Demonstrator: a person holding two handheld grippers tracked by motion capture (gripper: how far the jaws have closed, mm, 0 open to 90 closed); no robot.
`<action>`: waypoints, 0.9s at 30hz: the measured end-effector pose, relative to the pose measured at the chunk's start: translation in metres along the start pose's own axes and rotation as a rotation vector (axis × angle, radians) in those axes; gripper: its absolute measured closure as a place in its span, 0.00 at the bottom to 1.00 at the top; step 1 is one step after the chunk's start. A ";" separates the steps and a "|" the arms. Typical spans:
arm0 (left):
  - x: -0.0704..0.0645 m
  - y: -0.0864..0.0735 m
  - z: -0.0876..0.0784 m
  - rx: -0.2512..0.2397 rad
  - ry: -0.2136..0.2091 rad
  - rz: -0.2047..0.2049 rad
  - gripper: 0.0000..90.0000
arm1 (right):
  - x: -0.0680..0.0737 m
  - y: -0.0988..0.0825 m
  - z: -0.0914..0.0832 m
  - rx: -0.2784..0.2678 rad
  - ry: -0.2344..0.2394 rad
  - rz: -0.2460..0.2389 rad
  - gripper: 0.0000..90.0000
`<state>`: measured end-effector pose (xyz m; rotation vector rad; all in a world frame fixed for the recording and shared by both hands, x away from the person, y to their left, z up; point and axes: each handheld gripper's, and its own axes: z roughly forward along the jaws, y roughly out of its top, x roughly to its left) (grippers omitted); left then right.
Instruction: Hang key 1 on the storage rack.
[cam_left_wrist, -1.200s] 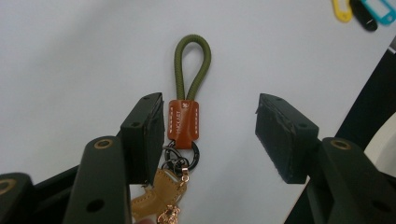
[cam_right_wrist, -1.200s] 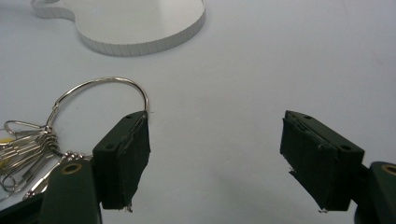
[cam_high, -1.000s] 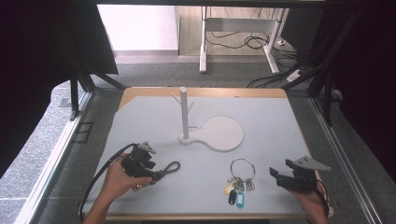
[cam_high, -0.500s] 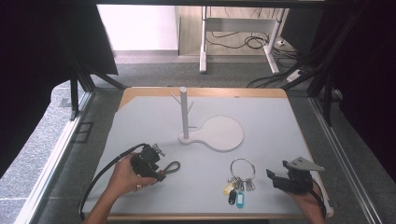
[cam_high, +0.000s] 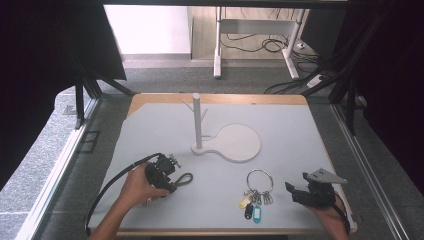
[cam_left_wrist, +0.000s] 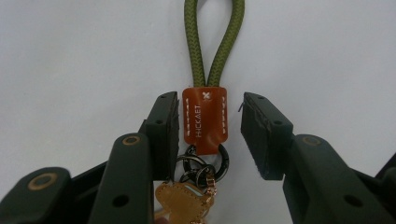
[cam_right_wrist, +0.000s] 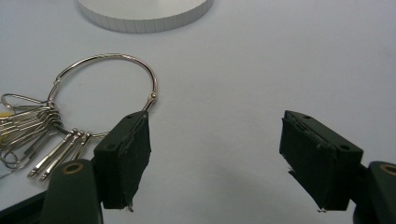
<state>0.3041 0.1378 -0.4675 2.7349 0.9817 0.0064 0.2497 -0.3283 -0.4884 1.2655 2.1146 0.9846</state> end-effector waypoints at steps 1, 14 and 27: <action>0.000 0.000 0.002 0.008 0.006 0.001 0.64 | 0.000 0.000 0.000 0.000 0.001 -0.001 0.28; -0.003 0.004 0.012 0.076 0.037 0.041 0.72 | 0.001 0.000 0.000 0.010 0.000 -0.001 0.28; -0.007 0.000 0.005 0.008 0.041 0.031 0.74 | 0.001 0.000 0.001 0.014 -0.003 0.005 0.28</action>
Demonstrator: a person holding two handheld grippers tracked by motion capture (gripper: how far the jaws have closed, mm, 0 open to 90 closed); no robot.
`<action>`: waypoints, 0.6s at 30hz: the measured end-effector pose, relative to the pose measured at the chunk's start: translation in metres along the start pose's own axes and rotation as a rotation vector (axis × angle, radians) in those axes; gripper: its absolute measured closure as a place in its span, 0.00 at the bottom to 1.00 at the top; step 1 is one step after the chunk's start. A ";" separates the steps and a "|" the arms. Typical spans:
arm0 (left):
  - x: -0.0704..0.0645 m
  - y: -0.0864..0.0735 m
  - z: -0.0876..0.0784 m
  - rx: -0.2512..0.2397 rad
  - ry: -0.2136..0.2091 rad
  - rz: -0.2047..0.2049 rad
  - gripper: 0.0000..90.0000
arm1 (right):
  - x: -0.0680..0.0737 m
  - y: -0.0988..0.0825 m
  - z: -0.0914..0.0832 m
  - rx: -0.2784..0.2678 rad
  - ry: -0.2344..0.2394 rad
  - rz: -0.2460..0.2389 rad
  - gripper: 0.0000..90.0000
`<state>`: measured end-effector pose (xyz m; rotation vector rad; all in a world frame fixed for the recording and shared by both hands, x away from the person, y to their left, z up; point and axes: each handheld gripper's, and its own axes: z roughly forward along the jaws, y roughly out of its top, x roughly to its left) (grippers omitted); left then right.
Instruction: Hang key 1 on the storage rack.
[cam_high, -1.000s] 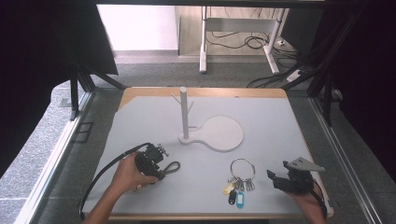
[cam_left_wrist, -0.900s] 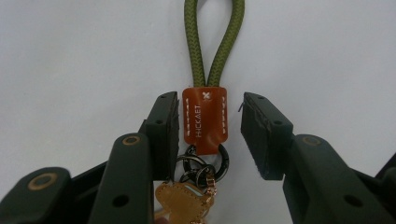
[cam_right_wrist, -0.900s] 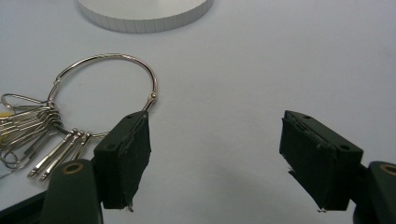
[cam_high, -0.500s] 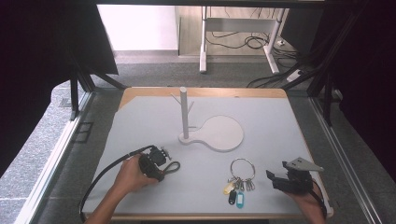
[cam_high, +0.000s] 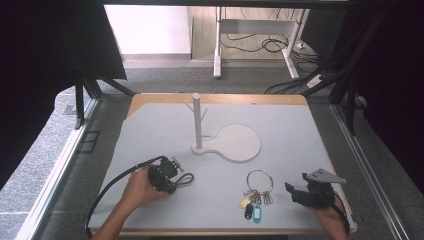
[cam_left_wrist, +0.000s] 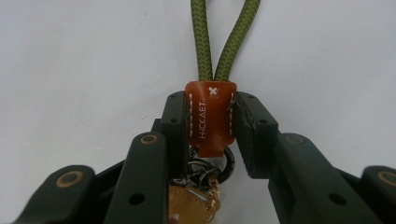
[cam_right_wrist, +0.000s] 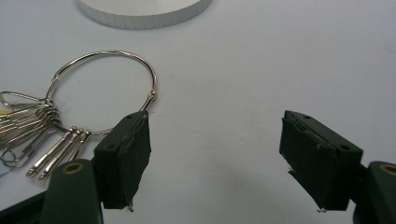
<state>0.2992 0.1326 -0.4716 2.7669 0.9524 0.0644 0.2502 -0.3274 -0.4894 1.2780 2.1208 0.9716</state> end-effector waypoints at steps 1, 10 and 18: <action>0.000 -0.001 -0.003 -0.011 -0.006 -0.003 0.74 | 0.000 0.000 0.000 0.000 -0.002 0.005 0.28; 0.008 -0.008 -0.039 -0.121 -0.055 -0.015 0.74 | -0.003 -0.002 0.001 0.005 -0.005 0.012 0.28; 0.016 -0.009 -0.072 -0.200 -0.051 -0.023 0.74 | -0.004 -0.003 0.000 0.006 -0.008 0.016 0.28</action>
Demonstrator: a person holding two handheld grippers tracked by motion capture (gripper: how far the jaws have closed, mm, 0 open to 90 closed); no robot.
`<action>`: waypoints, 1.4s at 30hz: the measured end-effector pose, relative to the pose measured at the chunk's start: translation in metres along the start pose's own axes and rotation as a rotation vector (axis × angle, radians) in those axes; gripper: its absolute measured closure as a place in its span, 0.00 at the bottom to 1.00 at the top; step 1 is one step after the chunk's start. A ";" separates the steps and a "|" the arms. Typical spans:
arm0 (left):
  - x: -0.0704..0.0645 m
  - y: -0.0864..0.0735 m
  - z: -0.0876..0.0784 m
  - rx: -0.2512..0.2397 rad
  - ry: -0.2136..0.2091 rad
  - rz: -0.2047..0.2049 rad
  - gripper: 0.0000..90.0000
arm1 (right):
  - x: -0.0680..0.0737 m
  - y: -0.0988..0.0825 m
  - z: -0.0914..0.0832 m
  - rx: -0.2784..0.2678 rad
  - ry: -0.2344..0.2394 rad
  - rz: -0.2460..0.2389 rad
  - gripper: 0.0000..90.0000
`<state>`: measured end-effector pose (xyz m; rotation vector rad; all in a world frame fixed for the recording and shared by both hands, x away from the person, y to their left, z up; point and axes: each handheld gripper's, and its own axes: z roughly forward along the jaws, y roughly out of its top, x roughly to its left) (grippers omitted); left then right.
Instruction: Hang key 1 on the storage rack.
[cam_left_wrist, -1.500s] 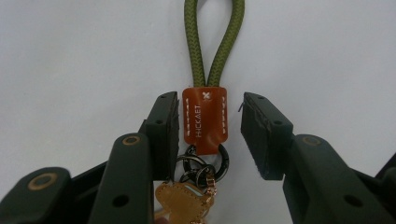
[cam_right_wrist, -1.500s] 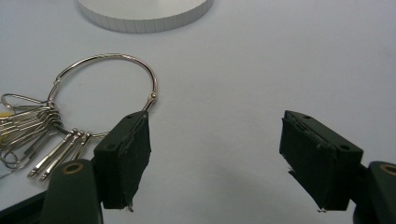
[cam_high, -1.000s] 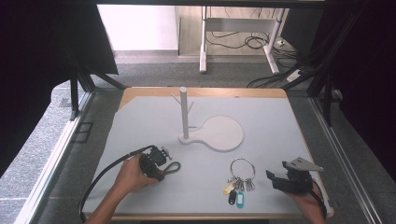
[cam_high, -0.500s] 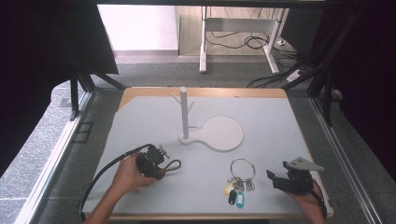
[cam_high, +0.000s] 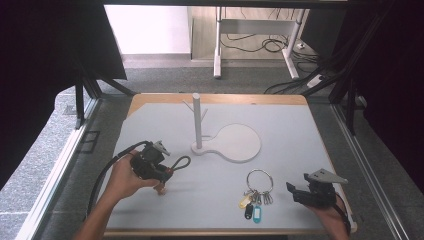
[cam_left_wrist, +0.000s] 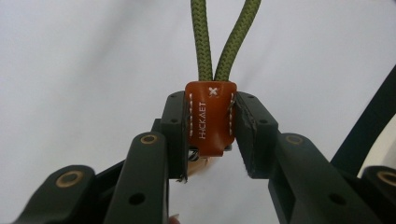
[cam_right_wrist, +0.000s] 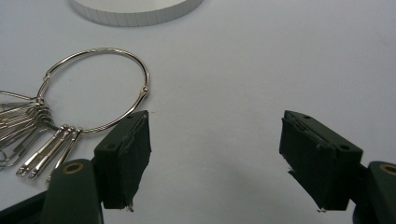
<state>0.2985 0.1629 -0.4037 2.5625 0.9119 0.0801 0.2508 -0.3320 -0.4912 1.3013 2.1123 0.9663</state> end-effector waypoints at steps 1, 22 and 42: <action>0.000 0.001 -0.002 -0.004 -0.001 0.003 0.74 | 0.000 0.000 0.000 -0.001 -0.001 0.003 0.28; 0.012 0.013 -0.024 -0.066 -0.025 -0.009 0.74 | -0.003 -0.003 0.001 0.009 -0.003 0.006 0.28; 0.030 0.027 -0.046 -0.127 -0.013 -0.026 0.74 | -0.004 -0.004 0.002 0.021 -0.015 0.003 0.29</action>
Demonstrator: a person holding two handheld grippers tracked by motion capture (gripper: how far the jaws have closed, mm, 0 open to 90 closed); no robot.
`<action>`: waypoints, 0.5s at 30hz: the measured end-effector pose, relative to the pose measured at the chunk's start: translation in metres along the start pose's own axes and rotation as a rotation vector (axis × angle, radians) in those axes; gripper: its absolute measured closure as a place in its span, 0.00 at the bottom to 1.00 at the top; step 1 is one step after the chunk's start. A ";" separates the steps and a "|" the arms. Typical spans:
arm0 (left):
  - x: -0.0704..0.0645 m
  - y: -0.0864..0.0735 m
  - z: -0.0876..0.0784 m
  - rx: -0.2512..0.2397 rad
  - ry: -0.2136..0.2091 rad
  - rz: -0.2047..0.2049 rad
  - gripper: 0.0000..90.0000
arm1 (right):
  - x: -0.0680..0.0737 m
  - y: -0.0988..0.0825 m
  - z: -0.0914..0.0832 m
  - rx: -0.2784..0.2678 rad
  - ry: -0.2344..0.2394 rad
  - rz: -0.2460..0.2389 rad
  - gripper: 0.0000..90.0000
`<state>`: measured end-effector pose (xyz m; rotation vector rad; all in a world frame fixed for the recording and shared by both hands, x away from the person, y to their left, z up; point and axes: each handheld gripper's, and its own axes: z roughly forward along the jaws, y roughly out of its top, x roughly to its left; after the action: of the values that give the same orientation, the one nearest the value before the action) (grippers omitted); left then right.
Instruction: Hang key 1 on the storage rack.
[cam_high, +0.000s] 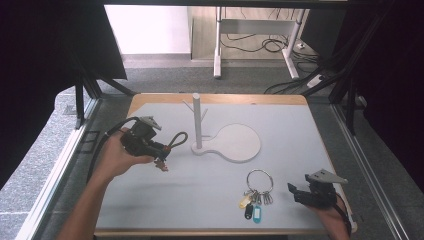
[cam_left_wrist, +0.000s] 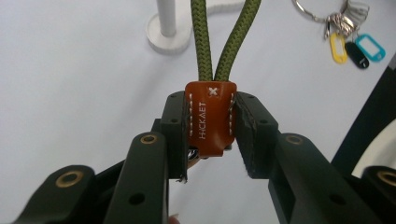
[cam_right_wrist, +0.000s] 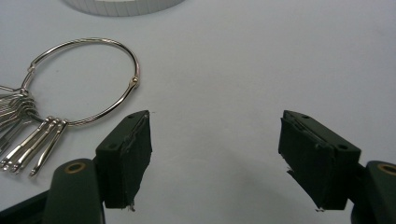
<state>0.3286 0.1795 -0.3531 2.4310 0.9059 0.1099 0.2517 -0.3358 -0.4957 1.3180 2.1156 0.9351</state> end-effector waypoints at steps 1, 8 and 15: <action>0.001 0.001 -0.001 -0.007 0.005 -0.003 0.74 | 0.000 0.000 0.000 -0.001 -0.002 0.002 0.29; 0.004 0.006 -0.004 -0.034 0.012 -0.006 0.74 | -0.001 0.000 0.001 0.005 -0.002 0.001 0.29; 0.009 0.009 -0.006 -0.055 0.013 -0.020 0.74 | -0.005 -0.001 -0.002 0.000 -0.008 0.011 0.29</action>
<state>0.3392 0.1824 -0.3439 2.3729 0.9210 0.1413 0.2520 -0.3406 -0.4949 1.3323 2.1046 0.9334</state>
